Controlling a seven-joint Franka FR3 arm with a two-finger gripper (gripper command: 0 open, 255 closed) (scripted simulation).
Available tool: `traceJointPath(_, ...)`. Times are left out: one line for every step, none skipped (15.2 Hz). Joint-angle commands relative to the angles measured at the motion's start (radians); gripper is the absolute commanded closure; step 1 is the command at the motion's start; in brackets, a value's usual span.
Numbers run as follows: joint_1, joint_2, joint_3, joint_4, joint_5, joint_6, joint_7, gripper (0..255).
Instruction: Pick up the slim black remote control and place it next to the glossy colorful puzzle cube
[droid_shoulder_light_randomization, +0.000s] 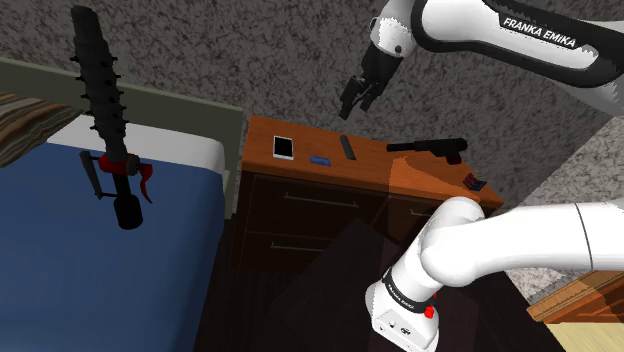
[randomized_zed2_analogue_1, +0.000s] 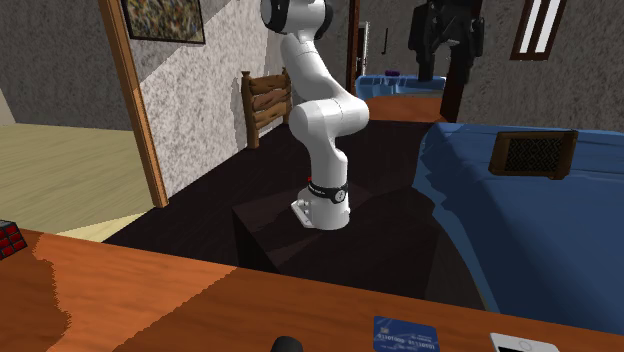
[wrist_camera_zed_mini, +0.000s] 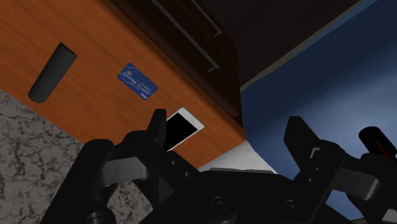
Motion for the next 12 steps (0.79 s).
traceJointPath(0.0,0.0,0.0,0.0,0.0,0.0,0.0,0)
traceJointPath(-0.011,0.023,-0.015,0.0,-0.004,0.021,0.002,0)
traceJointPath(-0.022,0.047,-0.03,0.001,-0.007,0.042,0.004,0)
traceJointPath(-0.032,0.071,-0.044,0.003,-0.011,0.062,0.007,0)
traceJointPath(-0.043,0.095,-0.059,0.005,-0.013,0.082,0.009,0)
traceJointPath(-0.053,0.12,-0.074,0.008,-0.015,0.102,0.01,0)
traceJointPath(-0.062,0.146,-0.089,0.012,-0.017,0.121,0.012,0)
traceJointPath(-0.072,0.172,-0.104,0.017,-0.017,0.14,0.013,0)
traceJointPath(-0.081,0.198,-0.119,0.022,-0.018,0.159,0.015,0)
traceJointPath(-0.089,0.225,-0.134,0.029,-0.017,0.177,0.016,0)
traceJointPath(-0.097,0.252,-0.149,0.035,-0.016,0.195,0.016,0)
traceJointPath(-0.105,0.279,-0.165,0.043,-0.014,0.212,0.017,0)
